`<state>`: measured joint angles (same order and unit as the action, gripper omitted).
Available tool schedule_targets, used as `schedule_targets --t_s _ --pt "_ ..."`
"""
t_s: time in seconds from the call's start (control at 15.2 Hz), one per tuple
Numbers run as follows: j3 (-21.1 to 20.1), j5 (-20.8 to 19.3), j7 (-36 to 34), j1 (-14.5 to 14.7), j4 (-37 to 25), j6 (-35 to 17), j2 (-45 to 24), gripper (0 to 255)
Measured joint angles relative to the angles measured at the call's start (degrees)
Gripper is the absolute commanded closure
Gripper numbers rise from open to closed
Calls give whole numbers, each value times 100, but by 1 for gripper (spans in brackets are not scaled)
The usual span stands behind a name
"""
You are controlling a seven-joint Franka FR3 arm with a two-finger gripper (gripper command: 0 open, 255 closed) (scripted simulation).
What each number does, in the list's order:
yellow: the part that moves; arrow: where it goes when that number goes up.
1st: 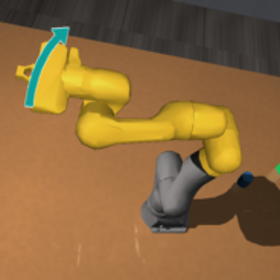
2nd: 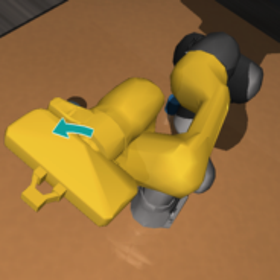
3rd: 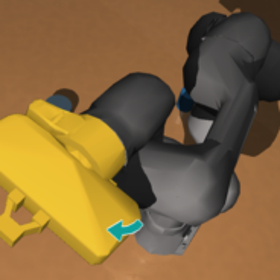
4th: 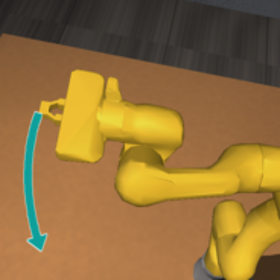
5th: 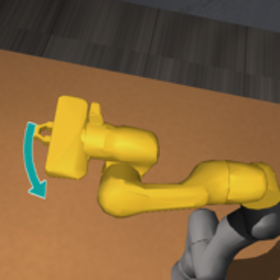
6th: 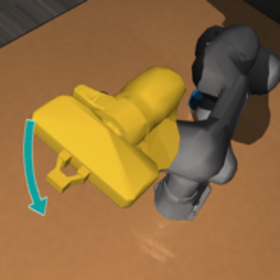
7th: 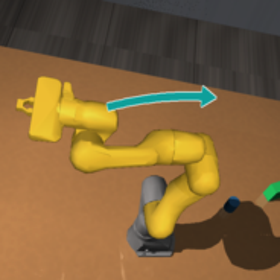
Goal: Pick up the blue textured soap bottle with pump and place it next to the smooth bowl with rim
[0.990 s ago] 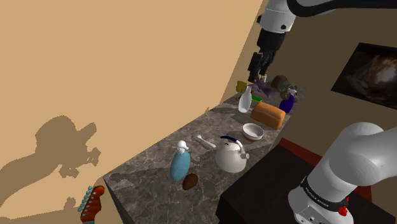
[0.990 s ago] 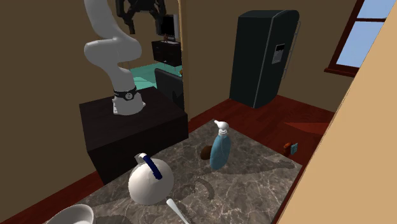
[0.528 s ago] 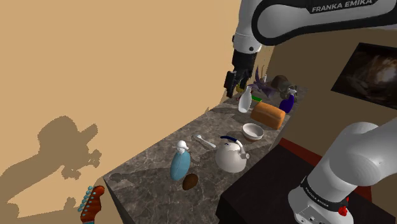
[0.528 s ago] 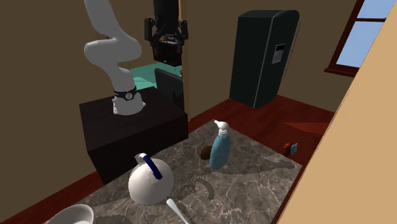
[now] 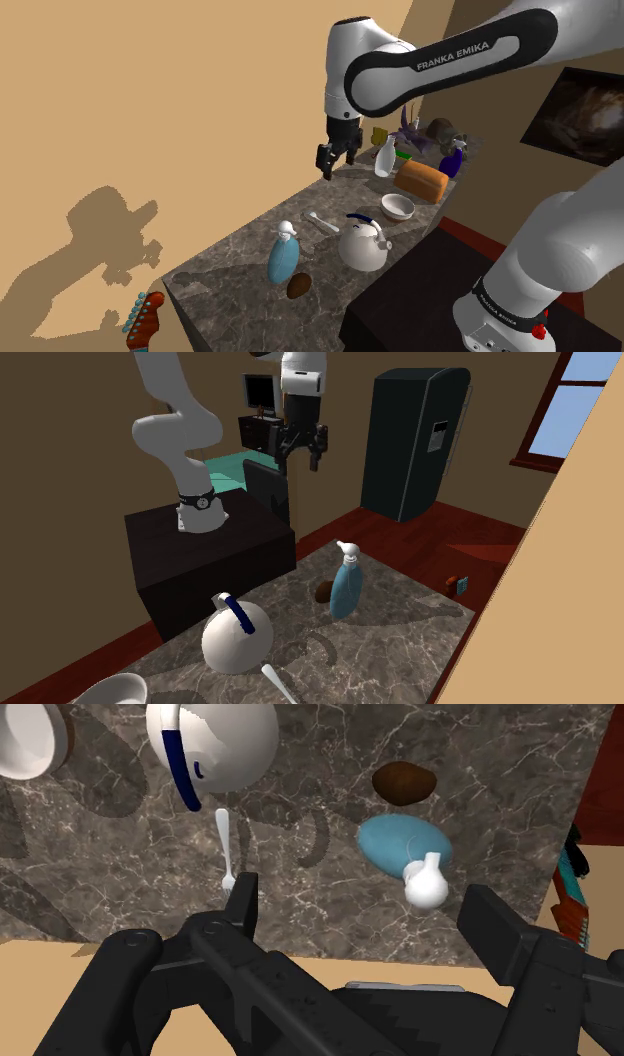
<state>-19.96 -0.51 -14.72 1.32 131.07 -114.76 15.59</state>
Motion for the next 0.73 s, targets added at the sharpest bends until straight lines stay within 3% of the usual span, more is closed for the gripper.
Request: schedule_targets --t_s 0.33,0.73 --pt "-332 -468 -744 6 -446 -419 -1150 0" --pt "-472 -1182 -1655 216 -1151 -674 -2544 0"
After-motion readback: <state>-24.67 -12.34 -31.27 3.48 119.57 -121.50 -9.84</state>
